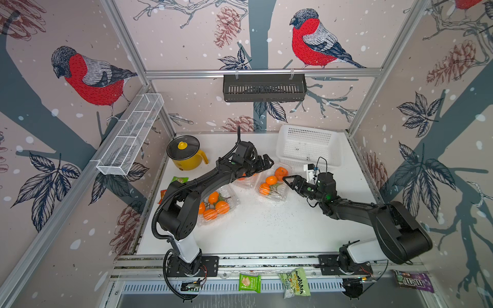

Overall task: Take oranges out of containers
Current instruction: Adjust the packing box at the center of the board.

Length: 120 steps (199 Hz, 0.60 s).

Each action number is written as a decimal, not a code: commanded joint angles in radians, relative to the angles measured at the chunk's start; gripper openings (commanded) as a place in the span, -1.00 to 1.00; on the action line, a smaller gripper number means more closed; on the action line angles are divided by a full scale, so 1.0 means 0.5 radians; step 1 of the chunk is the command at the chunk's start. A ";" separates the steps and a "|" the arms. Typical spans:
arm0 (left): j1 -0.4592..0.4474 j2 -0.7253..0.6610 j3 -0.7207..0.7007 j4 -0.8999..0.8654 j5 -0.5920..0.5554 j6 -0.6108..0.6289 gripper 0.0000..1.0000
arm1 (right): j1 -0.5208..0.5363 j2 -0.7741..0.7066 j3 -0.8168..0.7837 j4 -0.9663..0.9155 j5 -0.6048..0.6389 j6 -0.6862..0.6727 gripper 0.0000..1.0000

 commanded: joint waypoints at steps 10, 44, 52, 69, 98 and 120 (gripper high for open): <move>-0.017 0.053 -0.006 0.059 0.071 -0.037 0.95 | -0.002 0.055 0.005 0.077 -0.008 0.045 0.85; -0.017 0.034 0.014 0.032 0.084 -0.041 0.95 | 0.004 0.075 -0.007 0.137 -0.034 0.091 0.84; -0.014 0.008 0.012 0.018 0.069 -0.033 0.95 | 0.007 0.054 -0.006 0.102 -0.026 0.075 0.84; -0.011 -0.049 0.011 -0.019 0.050 -0.016 0.95 | 0.016 -0.053 0.000 -0.029 0.017 -0.012 0.82; -0.016 -0.152 -0.022 -0.056 0.036 -0.014 0.95 | -0.002 -0.341 0.070 -0.431 0.201 -0.234 0.87; -0.039 -0.297 -0.160 -0.069 -0.016 -0.051 0.95 | -0.074 -0.331 0.252 -0.817 0.468 -0.426 0.89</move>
